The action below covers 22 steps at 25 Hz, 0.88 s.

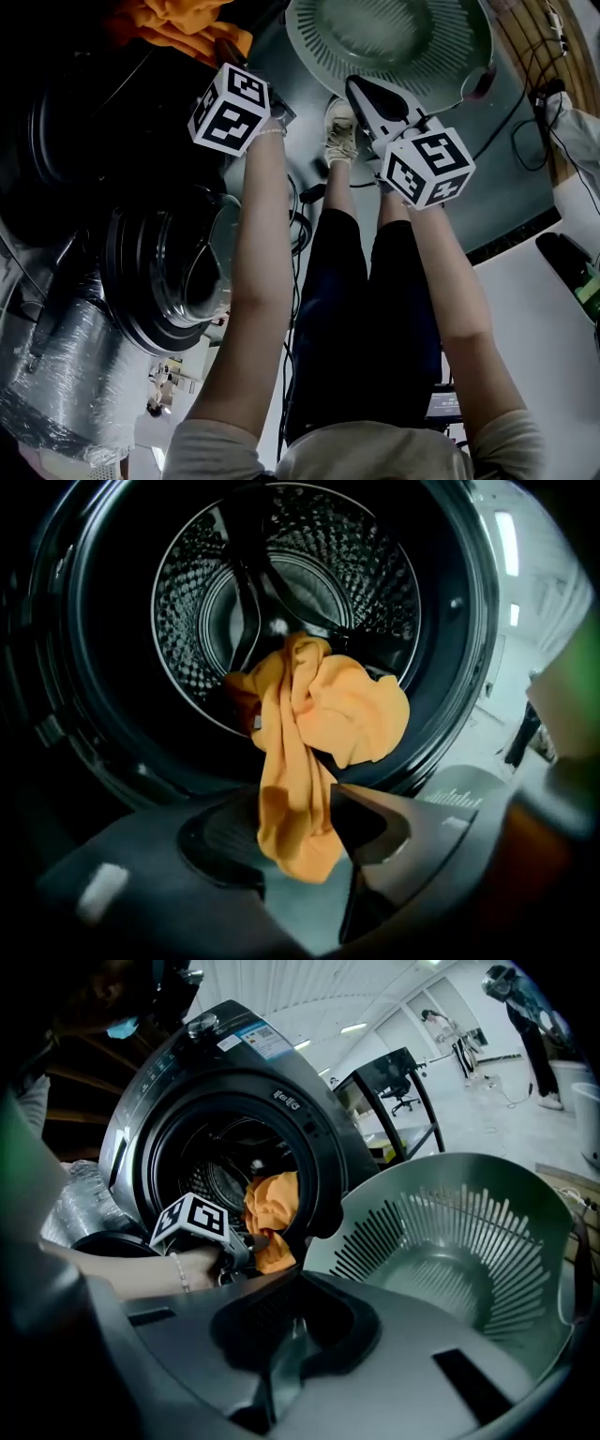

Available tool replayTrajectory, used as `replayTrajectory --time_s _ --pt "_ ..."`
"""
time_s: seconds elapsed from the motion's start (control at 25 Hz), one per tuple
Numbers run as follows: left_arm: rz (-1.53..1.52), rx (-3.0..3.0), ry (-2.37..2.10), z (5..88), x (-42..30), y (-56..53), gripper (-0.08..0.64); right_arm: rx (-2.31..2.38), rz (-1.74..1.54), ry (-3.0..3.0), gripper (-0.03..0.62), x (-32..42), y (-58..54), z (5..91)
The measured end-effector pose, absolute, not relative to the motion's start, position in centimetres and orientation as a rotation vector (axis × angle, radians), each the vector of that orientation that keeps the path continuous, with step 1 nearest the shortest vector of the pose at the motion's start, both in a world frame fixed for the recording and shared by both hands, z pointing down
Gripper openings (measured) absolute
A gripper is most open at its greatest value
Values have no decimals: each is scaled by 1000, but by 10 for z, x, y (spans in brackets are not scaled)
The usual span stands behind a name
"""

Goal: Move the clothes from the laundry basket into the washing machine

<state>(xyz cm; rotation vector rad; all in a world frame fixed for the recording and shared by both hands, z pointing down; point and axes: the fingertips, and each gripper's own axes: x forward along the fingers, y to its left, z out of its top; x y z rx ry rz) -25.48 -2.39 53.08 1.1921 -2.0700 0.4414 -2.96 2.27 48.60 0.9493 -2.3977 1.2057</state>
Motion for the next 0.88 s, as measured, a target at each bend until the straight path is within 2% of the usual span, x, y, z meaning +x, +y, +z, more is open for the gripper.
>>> replayTrajectory --time_s 0.08,0.28,0.76,0.88 --pt "474 1197 -2109 535 -258 -34 227 964 1195 -2390 9 -27 20 487" --pt "482 1190 -2140 534 -269 -56 43 985 1199 -2393 9 -25 17 487" --pt "183 1579 -2368 439 -303 -179 34 1001 1248 -2393 9 -29 20 482" --pt "231 1568 -2344 445 -315 -193 37 1025 1267 -2381 9 -27 19 482"
